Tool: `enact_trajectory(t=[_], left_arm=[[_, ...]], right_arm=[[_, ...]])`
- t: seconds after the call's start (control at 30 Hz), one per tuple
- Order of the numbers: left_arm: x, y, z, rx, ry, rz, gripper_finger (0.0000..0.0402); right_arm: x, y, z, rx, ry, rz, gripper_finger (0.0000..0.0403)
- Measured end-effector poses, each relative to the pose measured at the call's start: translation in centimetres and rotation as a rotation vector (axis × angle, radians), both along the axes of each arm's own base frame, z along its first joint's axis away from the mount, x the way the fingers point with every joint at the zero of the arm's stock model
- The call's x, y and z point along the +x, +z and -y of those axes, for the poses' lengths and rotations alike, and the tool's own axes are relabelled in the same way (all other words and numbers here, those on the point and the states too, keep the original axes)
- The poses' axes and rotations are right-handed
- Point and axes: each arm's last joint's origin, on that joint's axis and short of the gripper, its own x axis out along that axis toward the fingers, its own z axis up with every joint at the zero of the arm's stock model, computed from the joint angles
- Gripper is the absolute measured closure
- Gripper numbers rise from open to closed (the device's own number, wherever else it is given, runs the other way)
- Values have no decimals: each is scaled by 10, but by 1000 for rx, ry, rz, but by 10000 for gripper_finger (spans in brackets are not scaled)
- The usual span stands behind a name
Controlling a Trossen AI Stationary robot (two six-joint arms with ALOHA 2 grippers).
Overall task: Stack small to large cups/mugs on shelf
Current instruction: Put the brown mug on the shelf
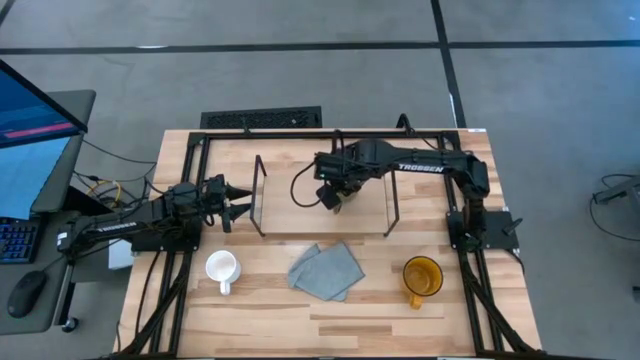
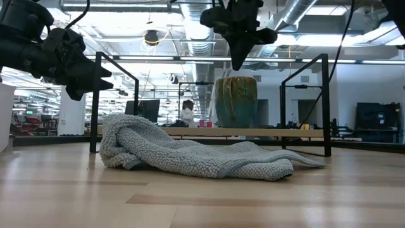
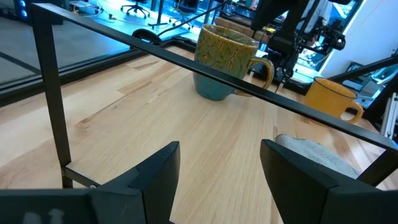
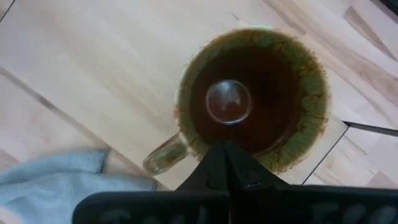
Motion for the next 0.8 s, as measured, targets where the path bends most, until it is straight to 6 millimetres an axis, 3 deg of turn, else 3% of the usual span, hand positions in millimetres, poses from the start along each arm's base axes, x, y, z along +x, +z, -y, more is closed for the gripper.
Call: enact_trajectory(t=[0.37, 0.8], left_arm=[[0, 0, 0, 0, 0, 0, 187], [0, 0, 0, 31, -6, -8, 187]], right_arm=[[-2, -20, 13, 43, -38, -38, 401], [0, -20, 12, 88, 13, -25, 401]])
